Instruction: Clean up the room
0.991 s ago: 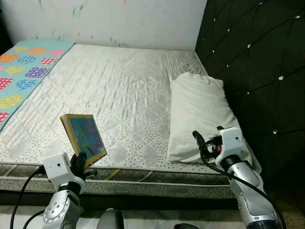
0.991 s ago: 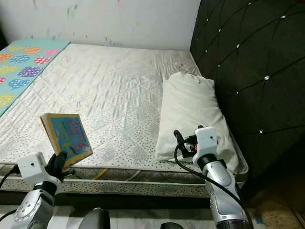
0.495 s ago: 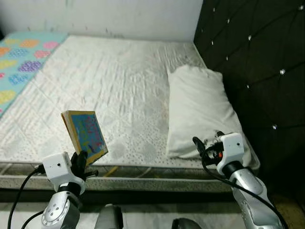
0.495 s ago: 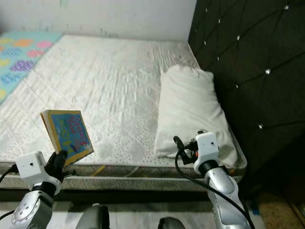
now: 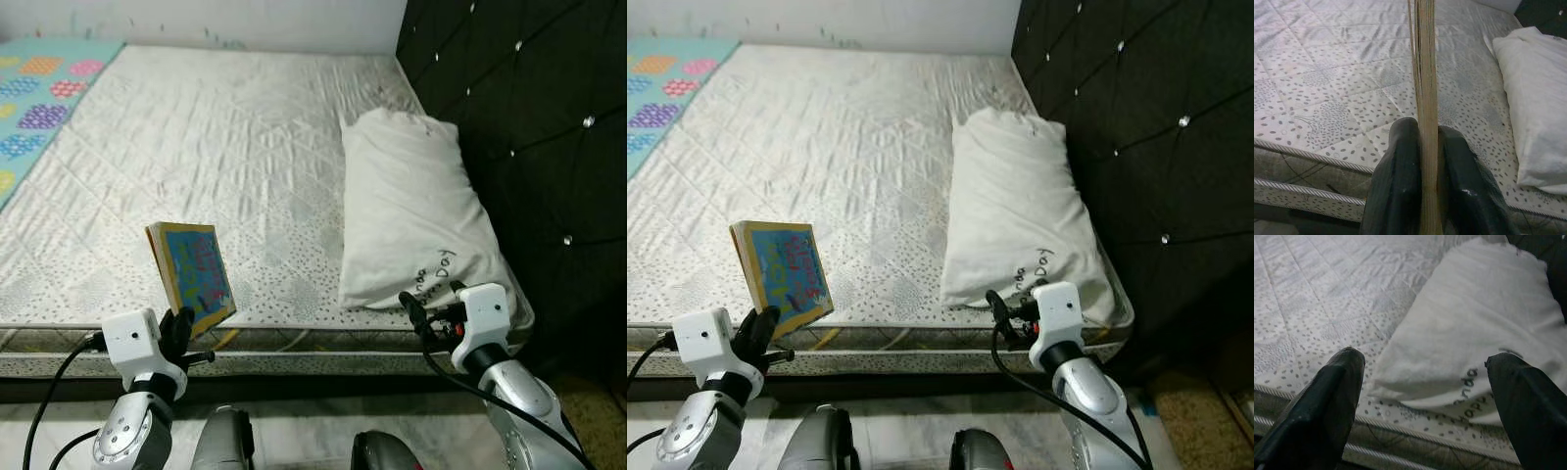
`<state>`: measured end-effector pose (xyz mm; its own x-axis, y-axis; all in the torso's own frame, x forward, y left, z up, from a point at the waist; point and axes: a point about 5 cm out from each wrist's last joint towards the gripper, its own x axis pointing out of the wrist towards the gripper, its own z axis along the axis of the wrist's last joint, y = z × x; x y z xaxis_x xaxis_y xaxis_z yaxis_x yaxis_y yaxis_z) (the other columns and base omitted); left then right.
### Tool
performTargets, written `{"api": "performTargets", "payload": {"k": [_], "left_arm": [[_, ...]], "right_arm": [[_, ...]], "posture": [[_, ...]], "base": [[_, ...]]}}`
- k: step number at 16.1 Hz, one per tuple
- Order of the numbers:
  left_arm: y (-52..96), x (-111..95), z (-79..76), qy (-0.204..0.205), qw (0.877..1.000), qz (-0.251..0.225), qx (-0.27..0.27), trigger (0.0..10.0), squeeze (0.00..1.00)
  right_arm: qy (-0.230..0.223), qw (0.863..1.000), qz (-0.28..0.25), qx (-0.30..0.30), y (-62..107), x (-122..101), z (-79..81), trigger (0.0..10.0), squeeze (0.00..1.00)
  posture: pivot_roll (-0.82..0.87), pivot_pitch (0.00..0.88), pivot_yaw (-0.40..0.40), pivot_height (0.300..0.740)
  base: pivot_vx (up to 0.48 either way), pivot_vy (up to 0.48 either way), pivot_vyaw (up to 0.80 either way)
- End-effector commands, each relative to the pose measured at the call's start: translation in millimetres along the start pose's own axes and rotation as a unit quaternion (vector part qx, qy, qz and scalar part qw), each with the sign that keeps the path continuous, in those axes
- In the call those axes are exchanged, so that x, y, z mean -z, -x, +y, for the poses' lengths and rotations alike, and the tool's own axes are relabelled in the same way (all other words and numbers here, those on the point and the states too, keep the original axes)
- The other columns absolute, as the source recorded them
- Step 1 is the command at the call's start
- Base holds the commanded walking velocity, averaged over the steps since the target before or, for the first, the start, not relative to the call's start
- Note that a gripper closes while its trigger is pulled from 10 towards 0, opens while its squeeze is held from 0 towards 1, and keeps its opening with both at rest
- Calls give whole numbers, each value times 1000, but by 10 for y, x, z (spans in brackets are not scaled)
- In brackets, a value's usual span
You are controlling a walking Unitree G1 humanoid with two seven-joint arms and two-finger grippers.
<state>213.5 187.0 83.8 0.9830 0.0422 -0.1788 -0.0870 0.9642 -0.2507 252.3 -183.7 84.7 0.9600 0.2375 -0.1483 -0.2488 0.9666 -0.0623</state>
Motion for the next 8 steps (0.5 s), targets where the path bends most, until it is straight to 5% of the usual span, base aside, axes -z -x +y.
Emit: {"api": "performTargets", "payload": {"k": [1,8], "left_arm": [[14,-99,-55,-3,1000,-21,20,10000,0],[21,-108,-50,-9,1000,-18,19,10000,0]], "right_arm": [[2,1000,-1,1,27,-33,-16,10000,0],[-1,1000,4,1,15,-45,-3,10000,0]], "posture": [[-125,160,-35,670],[-118,178,-36,670]], "base": [[349,0,0],[317,0,0]]}}
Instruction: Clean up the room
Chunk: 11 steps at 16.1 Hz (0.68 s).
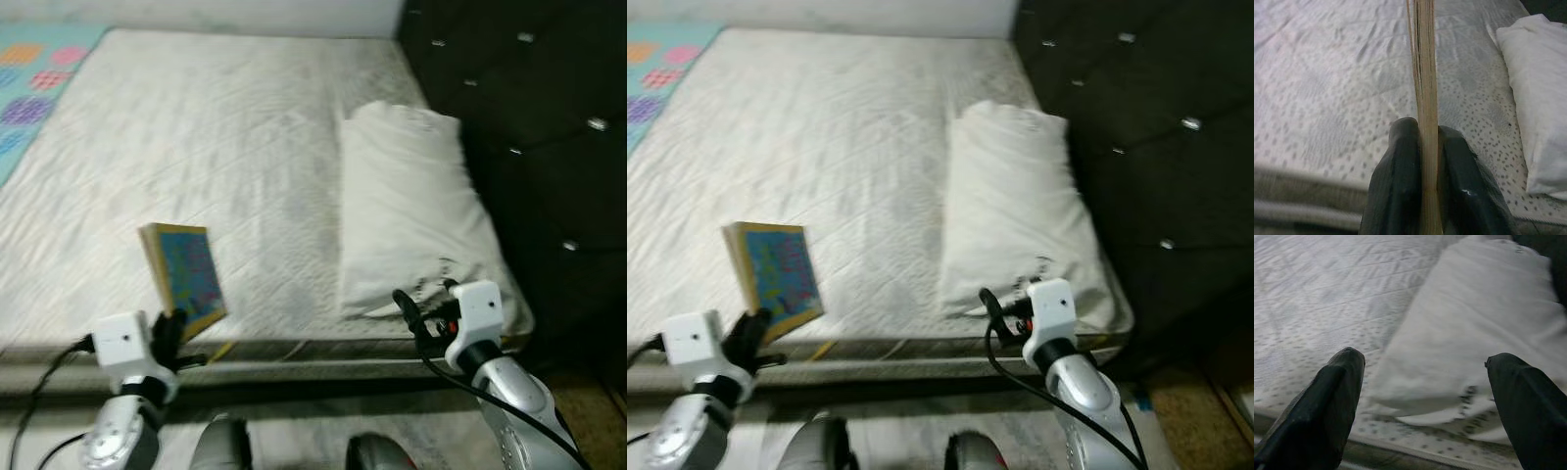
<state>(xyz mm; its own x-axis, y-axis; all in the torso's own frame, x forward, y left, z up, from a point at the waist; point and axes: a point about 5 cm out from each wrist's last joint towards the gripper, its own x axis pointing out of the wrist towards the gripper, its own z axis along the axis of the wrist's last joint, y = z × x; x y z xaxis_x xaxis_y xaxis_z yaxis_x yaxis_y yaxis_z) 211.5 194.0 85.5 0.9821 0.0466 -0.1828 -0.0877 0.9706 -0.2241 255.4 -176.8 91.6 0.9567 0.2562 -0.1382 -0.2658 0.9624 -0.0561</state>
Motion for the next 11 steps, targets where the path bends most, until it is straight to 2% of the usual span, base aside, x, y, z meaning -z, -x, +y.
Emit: {"api": "performTargets", "payload": {"k": [1,11], "left_arm": [[1,-71,-105,3,1000,-16,18,10000,0],[-25,-62,-112,18,1000,-10,4,10000,0]], "right_arm": [[1,1000,11,11,50,35,-56,10000,0],[4,1000,12,11,50,36,-73,10000,0]], "posture": [[-116,178,-36,670],[-118,177,-38,670]], "base": [[244,0,0],[0,0,0]]}}
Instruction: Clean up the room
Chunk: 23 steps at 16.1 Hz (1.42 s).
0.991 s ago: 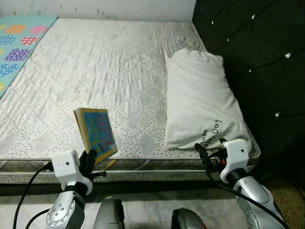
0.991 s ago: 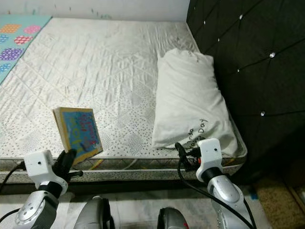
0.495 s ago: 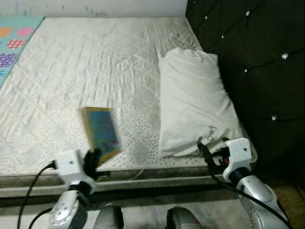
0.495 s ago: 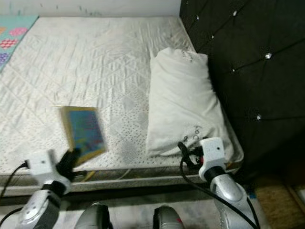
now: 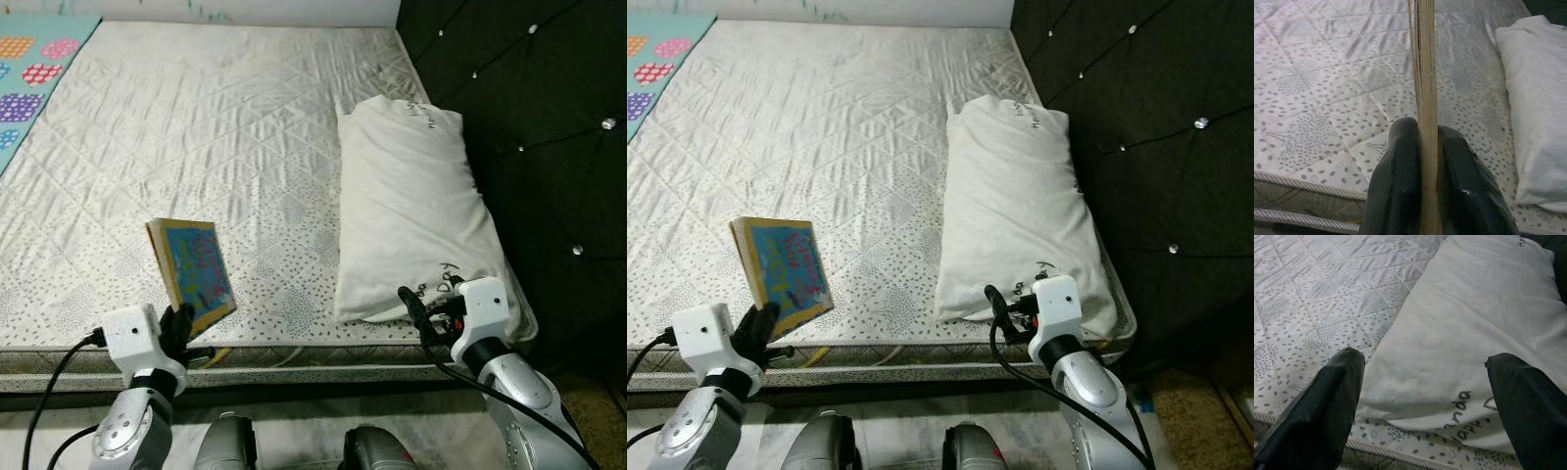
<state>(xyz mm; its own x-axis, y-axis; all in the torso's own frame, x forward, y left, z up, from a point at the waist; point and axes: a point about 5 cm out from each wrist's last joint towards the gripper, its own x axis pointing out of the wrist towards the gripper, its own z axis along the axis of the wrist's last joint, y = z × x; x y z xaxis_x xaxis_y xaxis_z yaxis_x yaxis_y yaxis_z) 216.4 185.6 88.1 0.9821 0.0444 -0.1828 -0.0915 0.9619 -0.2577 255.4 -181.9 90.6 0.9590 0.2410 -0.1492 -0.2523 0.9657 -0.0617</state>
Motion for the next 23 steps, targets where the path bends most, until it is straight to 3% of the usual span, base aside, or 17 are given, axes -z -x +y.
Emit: {"api": "performTargets", "payload": {"k": [1,3,10,15,23], "left_arm": [[16,-48,-24,1,1000,-9,3,10000,0],[24,-28,-34,4,1000,-5,4,10000,0],[12,-37,-44,0,1000,-12,-1,10000,0],[21,-76,-69,-3,1000,-28,10,10000,0],[21,-81,-74,0,999,-31,16,10000,0]], "right_arm": [[2,1000,7,3,42,23,-24,10000,0],[0,1000,10,-1,62,33,-15,10000,0],[8,1000,11,-8,56,45,-23,10000,0],[29,999,4,-21,22,28,-6,10000,0],[35,999,3,-20,13,32,-20,10000,0]], "posture": [[-118,177,-38,670],[-119,182,-38,670],[-125,176,-38,600],[-123,171,-39,600],[-119,180,-40,600]], "base": [[0,0,0],[0,0,0],[0,0,0],[50,0,0],[400,0,0]]}}
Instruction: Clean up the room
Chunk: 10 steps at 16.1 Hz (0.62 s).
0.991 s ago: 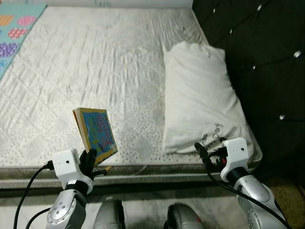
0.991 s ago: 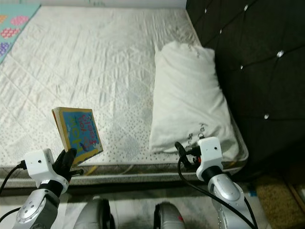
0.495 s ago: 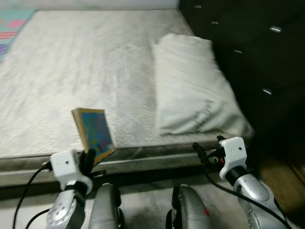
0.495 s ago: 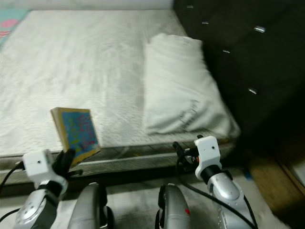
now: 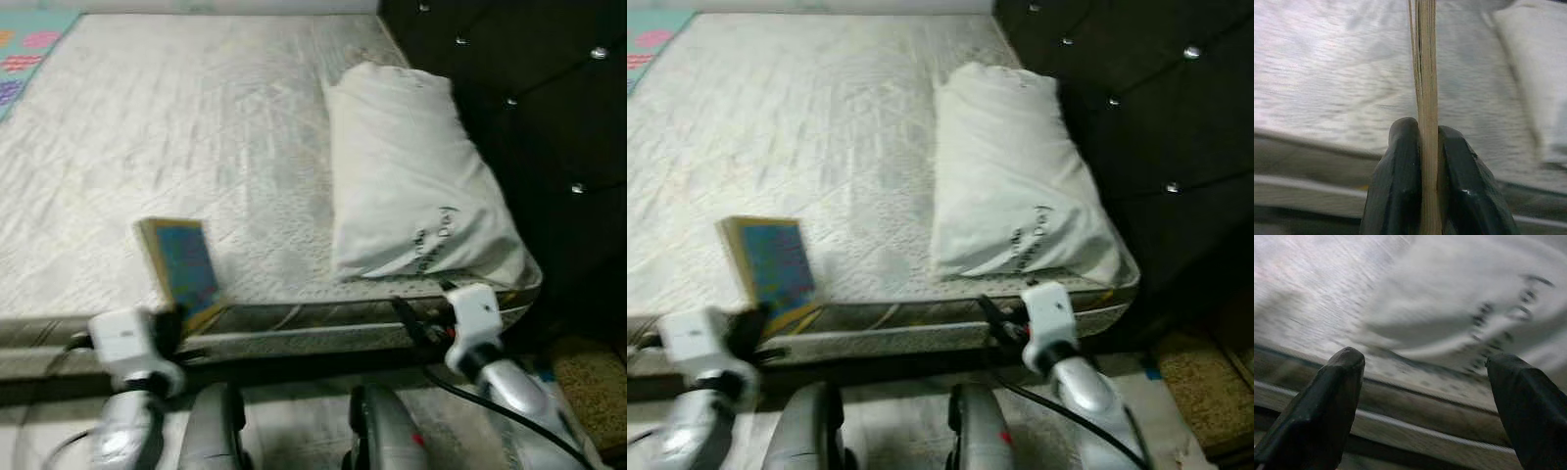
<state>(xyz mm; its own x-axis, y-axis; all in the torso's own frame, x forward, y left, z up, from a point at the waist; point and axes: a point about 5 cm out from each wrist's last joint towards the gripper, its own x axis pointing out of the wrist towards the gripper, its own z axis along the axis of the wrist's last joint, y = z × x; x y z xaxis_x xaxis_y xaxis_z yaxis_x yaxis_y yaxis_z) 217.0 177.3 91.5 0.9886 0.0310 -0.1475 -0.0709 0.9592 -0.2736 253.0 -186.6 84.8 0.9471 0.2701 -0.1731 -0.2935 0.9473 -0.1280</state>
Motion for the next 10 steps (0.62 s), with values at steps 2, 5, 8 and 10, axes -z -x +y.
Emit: {"api": "performTargets", "payload": {"k": [2,5,8,10], "left_arm": [[11,-72,10,-7,1000,-17,6,10000,0],[-8,-54,35,-9,1000,-10,-9,10000,0],[-12,-58,30,-9,1000,-10,-9,10000,0],[-25,-44,28,0,1000,0,-7,10000,0]], "right_arm": [[0,1000,-8,-2,-19,-28,9,10000,0],[2,1000,-9,-2,-33,-30,9,10000,0],[2,1000,-10,-1,-41,-26,4,10000,0],[2,1000,-10,2,-40,-25,-2,10000,0]], "posture": [[-119,184,-41,600],[-116,188,-43,600],[-115,188,-43,600],[-116,188,-44,600]], "base": [[480,0,0],[160,0,0],[0,0,0],[0,0,0]]}}
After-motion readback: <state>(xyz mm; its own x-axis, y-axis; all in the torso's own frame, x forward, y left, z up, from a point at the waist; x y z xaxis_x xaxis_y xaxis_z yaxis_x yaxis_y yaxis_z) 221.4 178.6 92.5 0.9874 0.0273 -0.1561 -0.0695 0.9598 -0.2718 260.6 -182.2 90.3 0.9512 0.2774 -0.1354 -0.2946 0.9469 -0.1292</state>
